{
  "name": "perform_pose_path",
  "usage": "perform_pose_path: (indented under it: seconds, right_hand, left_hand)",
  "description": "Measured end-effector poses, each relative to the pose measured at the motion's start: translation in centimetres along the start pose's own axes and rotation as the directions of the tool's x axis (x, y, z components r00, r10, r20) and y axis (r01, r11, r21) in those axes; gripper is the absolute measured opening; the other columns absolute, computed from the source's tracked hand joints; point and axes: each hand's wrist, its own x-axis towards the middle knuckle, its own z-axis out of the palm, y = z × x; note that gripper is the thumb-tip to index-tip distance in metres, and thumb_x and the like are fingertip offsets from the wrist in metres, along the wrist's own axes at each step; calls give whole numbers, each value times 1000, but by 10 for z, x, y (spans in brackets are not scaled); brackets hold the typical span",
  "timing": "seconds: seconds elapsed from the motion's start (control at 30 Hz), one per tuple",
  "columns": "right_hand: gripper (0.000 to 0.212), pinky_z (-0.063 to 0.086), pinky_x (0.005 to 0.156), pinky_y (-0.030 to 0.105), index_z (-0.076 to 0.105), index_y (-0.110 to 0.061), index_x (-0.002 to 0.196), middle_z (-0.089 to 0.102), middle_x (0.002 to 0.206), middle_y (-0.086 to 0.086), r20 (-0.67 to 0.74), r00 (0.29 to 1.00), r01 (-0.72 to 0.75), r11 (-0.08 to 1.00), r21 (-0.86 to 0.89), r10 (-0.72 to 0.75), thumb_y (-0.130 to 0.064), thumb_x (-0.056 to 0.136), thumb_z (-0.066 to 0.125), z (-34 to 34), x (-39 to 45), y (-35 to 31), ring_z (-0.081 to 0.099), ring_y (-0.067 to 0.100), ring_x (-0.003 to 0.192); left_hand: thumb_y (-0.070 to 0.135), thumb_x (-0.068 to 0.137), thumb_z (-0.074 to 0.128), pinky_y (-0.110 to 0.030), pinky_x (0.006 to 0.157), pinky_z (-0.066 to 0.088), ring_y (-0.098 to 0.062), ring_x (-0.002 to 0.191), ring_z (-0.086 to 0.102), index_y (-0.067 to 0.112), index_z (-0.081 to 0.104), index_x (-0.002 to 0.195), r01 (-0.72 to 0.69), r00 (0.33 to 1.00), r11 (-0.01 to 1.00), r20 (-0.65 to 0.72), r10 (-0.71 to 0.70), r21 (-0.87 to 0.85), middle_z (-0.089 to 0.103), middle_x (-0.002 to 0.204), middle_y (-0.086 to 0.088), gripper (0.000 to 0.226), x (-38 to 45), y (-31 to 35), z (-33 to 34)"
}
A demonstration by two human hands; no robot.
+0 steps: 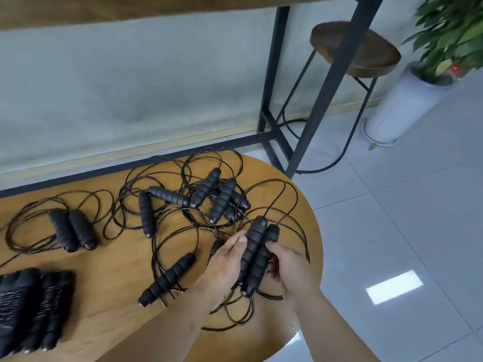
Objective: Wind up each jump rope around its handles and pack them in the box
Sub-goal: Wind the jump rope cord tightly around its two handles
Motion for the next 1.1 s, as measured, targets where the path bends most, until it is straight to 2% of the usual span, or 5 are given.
perform_pose_path:
  seconds: [0.27, 0.53, 0.7, 0.93, 1.1]
  right_hand:
    - [12, 43, 57, 27, 63, -9, 86, 51, 66, 3, 196, 965, 150, 980, 130, -174, -15, 96, 59, 70, -62, -29, 46, 14, 59]
    - [15, 45, 66, 30, 68, -12, 94, 56, 72, 2, 343, 884, 256, 943, 213, -317, -14, 99, 54, 125, -117, -41, 49, 13, 61]
    - [13, 48, 66, 26, 69, -16, 93, 66, 85, -2, 341, 848, 474, 869, -143, -406, -21, 96, 57, 151, -155, -70, 57, 11, 69]
    - [27, 37, 84, 17, 61, -28, 121, 53, 116, -16, 309, 269, 904, 128, -408, -912, -33, 104, 41, 177, -217, -148, 50, 2, 109]
    - [43, 48, 73, 22, 69, -15, 95, 69, 79, -1, 501, 446, 894, 394, -213, -742, -34, 106, 32, 216, -238, -173, 64, 15, 79]
  left_hand:
    - [39, 99, 51, -50, 109, 42, -35, 120, 61, 14, 61, 132, 118, 978, 918, 206, -41, -378, 66, 127, -16, 42, -55, 52, -89]
    - [62, 86, 57, -48, 91, 54, -25, 87, 64, 6, 70, 115, 198, 923, 946, 372, -93, -256, 67, 98, -10, 64, -117, 81, -154]
    - [69, 82, 58, -23, 55, 39, -14, 59, 47, 12, 62, 99, -109, 990, 990, 98, 100, 87, 56, 75, -3, 60, -156, 106, -192]
    - [79, 78, 45, -22, 54, 35, -12, 56, 43, 16, 63, 93, -229, 972, 923, 27, 232, 310, 54, 68, 0, 67, -220, 143, -246]
    - [68, 77, 58, -25, 54, 38, -20, 63, 49, -2, 60, 118, -263, 962, 961, 53, 268, -89, 56, 81, -15, 81, -257, 163, -277]
